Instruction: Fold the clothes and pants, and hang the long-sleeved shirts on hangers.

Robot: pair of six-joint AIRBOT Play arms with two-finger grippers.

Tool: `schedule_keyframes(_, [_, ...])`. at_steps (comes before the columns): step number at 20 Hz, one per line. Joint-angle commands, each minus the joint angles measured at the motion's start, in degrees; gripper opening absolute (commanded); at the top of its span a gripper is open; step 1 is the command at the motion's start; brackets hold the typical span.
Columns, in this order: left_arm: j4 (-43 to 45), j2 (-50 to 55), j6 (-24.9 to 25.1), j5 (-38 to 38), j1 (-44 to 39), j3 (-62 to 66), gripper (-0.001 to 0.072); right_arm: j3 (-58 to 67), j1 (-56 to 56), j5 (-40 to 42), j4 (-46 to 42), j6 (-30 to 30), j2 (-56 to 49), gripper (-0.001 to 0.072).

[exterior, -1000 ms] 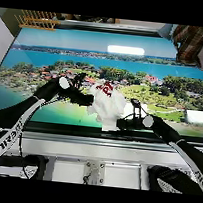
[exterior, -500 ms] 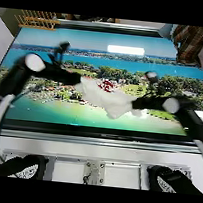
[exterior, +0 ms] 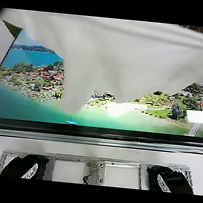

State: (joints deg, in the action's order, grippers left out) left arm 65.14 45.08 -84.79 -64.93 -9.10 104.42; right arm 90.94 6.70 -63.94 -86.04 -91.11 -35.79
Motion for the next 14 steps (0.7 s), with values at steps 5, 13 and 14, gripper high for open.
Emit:
schedule_keyframes(5, [-1.99,-2.12,-1.14,6.29,0.11,12.22,0.0007,4.37,-0.28,4.11,7.98,-4.92,3.52,0.0006])
schedule_keyframes(13, [-2.16,12.31,-1.16,3.56,-1.16,1.31,0.0008,3.98,-0.15,-3.85,11.96,-4.96,-11.87,0.0006])
schedule_keyframes(14, [-1.66,15.28,-1.09,3.85,-1.68,-0.9,0.0007,3.69,-0.15,-4.83,11.69,-4.92,-15.76,0.0006])
